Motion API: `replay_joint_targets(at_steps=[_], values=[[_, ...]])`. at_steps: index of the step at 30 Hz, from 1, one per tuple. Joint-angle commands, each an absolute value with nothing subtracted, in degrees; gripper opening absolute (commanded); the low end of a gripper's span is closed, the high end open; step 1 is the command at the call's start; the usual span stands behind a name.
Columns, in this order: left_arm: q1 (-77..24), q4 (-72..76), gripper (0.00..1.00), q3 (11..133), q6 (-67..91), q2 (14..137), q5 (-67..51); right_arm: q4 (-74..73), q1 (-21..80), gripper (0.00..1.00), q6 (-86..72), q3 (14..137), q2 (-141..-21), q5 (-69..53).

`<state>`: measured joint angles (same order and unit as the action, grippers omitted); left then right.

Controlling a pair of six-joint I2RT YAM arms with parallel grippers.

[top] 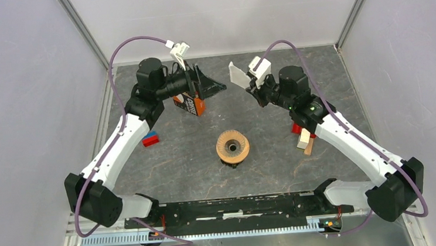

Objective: Place the coffee filter in the dripper

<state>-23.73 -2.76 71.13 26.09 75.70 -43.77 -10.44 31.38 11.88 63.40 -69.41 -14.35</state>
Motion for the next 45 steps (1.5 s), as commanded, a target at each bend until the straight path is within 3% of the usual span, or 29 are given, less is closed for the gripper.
replay_joint_targets(at_steps=[1,9,19,35,37,45], values=[[-25.0,-3.9,0.97,77.6,41.6,79.2,-34.9,-9.4,34.5,0.0,10.7,65.0,-71.3,3.8],[-27.1,-11.2,0.88,87.4,47.7,86.1,-28.5,-9.9,37.7,0.0,9.6,67.4,-75.5,10.4],[-27.9,-11.9,0.74,86.7,50.2,87.8,-26.9,-10.0,38.1,0.0,8.4,68.0,-76.6,8.2],[-29.0,-8.9,0.69,88.8,55.7,92.2,-29.1,-10.0,38.5,0.0,7.7,68.4,-78.3,6.8],[-29.3,-8.9,0.66,89.0,55.9,92.6,-29.2,-10.1,38.6,0.0,7.7,68.3,-78.4,6.9],[-29.4,-6.6,0.39,87.4,57.8,93.2,-30.4,-9.9,38.9,0.0,8.0,68.3,-78.3,7.4]])
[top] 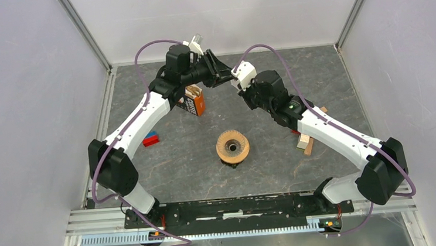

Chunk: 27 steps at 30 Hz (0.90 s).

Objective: Place the coffee filter in the dripper

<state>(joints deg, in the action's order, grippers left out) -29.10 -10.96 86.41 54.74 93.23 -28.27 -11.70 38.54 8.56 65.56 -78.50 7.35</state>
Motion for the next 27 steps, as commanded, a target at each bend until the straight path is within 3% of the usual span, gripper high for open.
replay_joint_targets(at_steps=[1,8,11,13,19,21,27], values=[[-29.4,-6.3,0.35,87.0,58.0,93.2,-30.5,-10.0,38.9,0.0,8.0,68.1,-78.2,7.5],[-29.3,-4.8,0.03,85.4,58.0,92.0,-30.9,-9.7,39.0,0.0,8.3,67.4,-77.6,6.9],[-29.2,-4.4,0.02,84.6,57.7,91.5,-31.2,-9.6,38.9,0.04,8.5,67.2,-77.2,5.7],[-29.1,-3.9,0.02,83.9,56.8,90.9,-31.4,-9.7,38.9,0.12,8.9,66.8,-76.7,4.6],[-27.5,-6.9,0.02,83.3,46.8,87.5,-31.7,-10.2,37.4,0.57,11.7,64.5,-71.7,-1.2],[-27.3,-7.8,0.02,83.9,42.7,86.3,-33.2,-10.6,35.5,0.66,12.3,63.4,-69.3,-5.5],[-27.3,-6.8,0.02,83.5,36.3,84.0,-38.6,-12.2,29.6,0.71,14.5,62.5,-63.8,-25.9]])
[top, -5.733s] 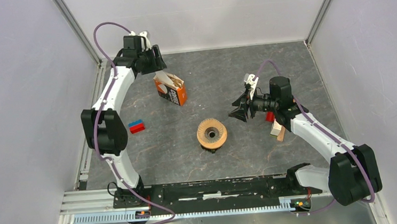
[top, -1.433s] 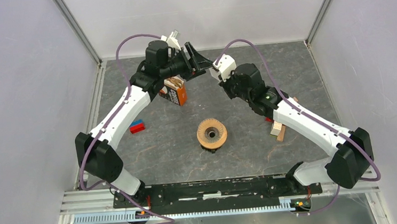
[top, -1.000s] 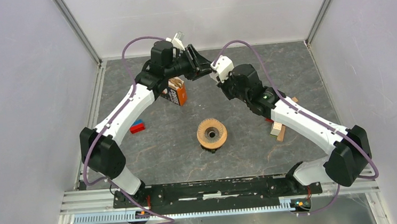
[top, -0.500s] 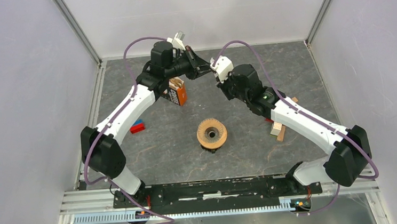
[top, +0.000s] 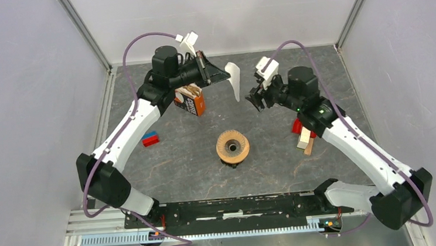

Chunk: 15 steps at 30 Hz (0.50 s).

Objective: Place the coffee filter in the dripper

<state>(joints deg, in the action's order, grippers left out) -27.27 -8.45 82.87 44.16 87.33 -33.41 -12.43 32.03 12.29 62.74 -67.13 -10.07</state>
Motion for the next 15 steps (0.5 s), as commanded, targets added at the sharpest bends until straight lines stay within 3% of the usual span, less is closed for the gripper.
replay_joint_targets(at_steps=[1,9,15], values=[[-27.3,-5.9,0.02,83.2,36.2,83.7,-39.4,-12.4,29.2,0.71,15.2,62.5,-63.3,-28.6],[-28.0,3.6,0.02,78.2,38.3,82.0,-46.0,-12.0,28.1,0.7,14.5,62.9,-62.5,-34.7],[-28.9,1.9,0.02,78.8,31.8,81.3,-49.5,-16.3,28.0,0.86,20.2,67.8,-63.7,-34.0]])
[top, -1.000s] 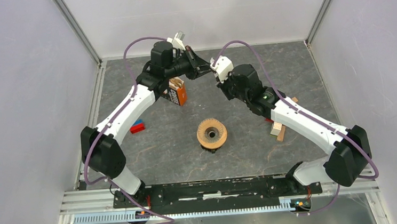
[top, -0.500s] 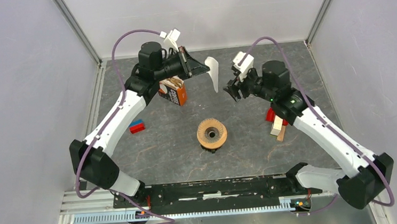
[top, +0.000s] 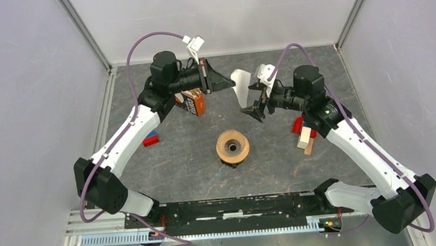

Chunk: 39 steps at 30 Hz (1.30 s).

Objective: Place the coffee filter in the dripper

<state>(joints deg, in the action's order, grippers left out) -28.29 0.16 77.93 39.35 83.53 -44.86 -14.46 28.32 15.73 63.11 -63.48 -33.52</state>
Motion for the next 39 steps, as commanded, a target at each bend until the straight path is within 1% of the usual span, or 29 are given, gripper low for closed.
replay_joint_targets(at_steps=[1,5,9,15,19,22,24,26,27,29,30,31,32,33,36,38,39], values=[[-29.0,-0.5,0.02,79.4,28.8,80.9,-49.8,-17.5,28.0,0.86,21.8,68.4,-63.4,-33.0],[-29.2,-9.0,0.02,81.6,16.7,79.8,-51.3,-21.3,28.0,0.86,27.1,70.7,-62.3,-29.1],[-29.1,-16.3,0.02,85.7,9.6,80.3,-54.4,-26.9,28.0,0.86,32.8,74.0,-62.1,-29.0],[-30.5,-29.1,0.02,92.5,-1.8,81.6,-60.3,-36.8,28.0,0.85,41.4,79.3,-64.6,-35.0],[-32.2,-38.4,0.02,96.0,-8.8,82.4,-61.6,-37.7,28.0,0.85,43.0,79.2,-64.2,-37.9],[-33.9,-40.4,0.02,95.9,-10.9,82.1,-60.9,-39.2,28.0,0.81,43.4,79.3,-64.9,-42.4],[-34.9,-42.3,0.02,96.5,-12.5,82.3,-60.2,-40.6,28.0,0.74,43.5,79.6,-66.1,-45.2],[-35.5,-43.5,0.02,96.9,-13.8,82.4,-58.7,-41.6,28.1,0.59,43.6,79.4,-66.8,-47.6],[-35.6,-43.5,0.02,96.8,-14.1,82.3,-58.0,-41.7,28.0,0.49,43.6,79.1,-67.1,-48.5],[-35.6,-43.7,0.02,96.8,-14.8,81.9,-56.9,-41.2,28.0,0.2,43.1,77.9,-67.3,-49.3],[-35.6,-43.7,0.02,96.7,-15.1,81.7,-56.4,-40.3,28.0,0.02,42.4,76.9,-67.2,-49.5],[-35.6,-43.8,0.03,96.6,-15.5,81.3,-56.1,-38.8,28.0,0.0,41.0,75.9,-66.9,-49.6],[-35.5,-43.7,0.1,96.4,-15.9,80.8,-55.8,-36.9,28.0,0.0,39.7,74.5,-66.6,-50.2],[-35.5,-43.8,0.25,96.1,-16.8,80.2,-55.7,-35.5,28.0,0.0,38.8,73.1,-66.2,-51.1],[-35.0,-44.8,0.55,94.4,-20.6,77.7,-55.5,-33.8,28.0,0.0,37.5,71.4,-66.2,-55.0],[-34.4,-46.8,0.68,94.5,-22.9,77.1,-55.3,-34.5,28.0,0.0,37.5,71.4,-66.9,-56.5],[-34.1,-47.9,0.71,94.6,-23.8,76.9,-55.3,-35.0,27.9,0.0,37.8,71.4,-67.1,-57.2]])
